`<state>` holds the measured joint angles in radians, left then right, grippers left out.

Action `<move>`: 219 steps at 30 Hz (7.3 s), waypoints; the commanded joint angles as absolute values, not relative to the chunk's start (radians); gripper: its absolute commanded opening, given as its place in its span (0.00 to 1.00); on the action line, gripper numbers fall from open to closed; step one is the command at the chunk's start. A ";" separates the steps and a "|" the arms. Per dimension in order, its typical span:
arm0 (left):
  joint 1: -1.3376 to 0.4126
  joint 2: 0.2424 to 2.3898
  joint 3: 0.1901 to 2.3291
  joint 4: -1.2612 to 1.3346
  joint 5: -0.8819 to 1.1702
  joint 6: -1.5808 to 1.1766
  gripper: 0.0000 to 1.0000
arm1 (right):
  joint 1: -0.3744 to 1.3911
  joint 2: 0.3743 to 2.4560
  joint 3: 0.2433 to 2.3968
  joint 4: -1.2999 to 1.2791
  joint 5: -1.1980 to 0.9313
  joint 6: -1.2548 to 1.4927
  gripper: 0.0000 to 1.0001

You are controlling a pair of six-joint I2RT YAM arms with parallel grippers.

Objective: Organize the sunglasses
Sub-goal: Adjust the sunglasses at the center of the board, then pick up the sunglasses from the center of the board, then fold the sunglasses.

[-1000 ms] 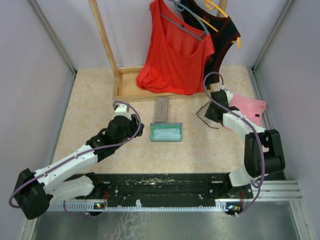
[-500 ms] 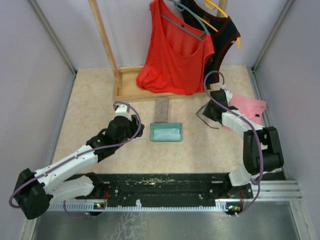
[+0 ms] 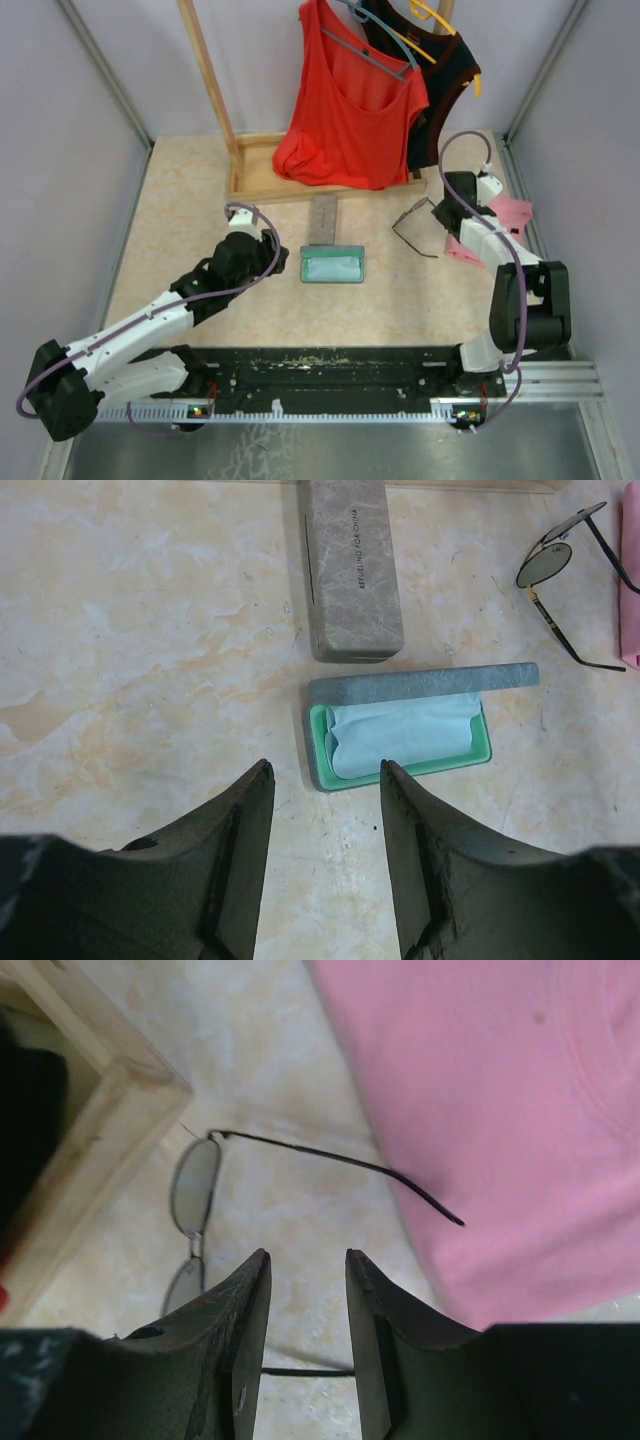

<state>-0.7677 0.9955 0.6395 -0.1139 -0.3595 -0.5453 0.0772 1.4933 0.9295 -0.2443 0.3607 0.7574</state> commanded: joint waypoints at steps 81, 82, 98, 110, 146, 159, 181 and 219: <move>-0.764 0.955 0.641 -0.158 -0.336 -0.538 0.54 | 0.075 1.678 1.107 -0.297 -0.069 0.208 0.38; -0.764 0.957 0.643 -0.159 -0.335 -0.538 0.54 | 0.078 1.695 1.113 -0.295 -0.068 0.201 0.38; -0.764 0.956 0.643 -0.161 -0.347 -0.535 0.54 | 0.084 1.829 1.182 -0.326 -0.105 0.171 0.27; -0.763 0.940 0.668 -0.183 -0.353 -0.530 0.54 | 0.087 1.742 1.145 -0.320 -0.066 0.162 0.06; -1.107 1.259 0.918 0.406 -0.457 -0.482 0.86 | 0.380 1.232 1.427 -0.796 0.375 0.565 0.00; -1.108 1.443 0.986 0.495 -0.571 -0.421 0.86 | 0.388 1.190 1.420 -0.804 0.364 0.573 0.00; -1.027 1.585 1.119 0.392 -0.494 -0.458 0.69 | 0.389 1.168 1.392 -0.789 0.363 0.567 0.00; -0.734 1.488 1.059 0.235 0.070 -0.802 0.00 | 0.388 0.605 0.908 -0.054 -0.036 0.355 0.39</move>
<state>-0.7696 1.5448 1.0927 0.1989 -0.0990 -0.7502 0.3843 0.7193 1.0199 -0.3756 0.0036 0.4252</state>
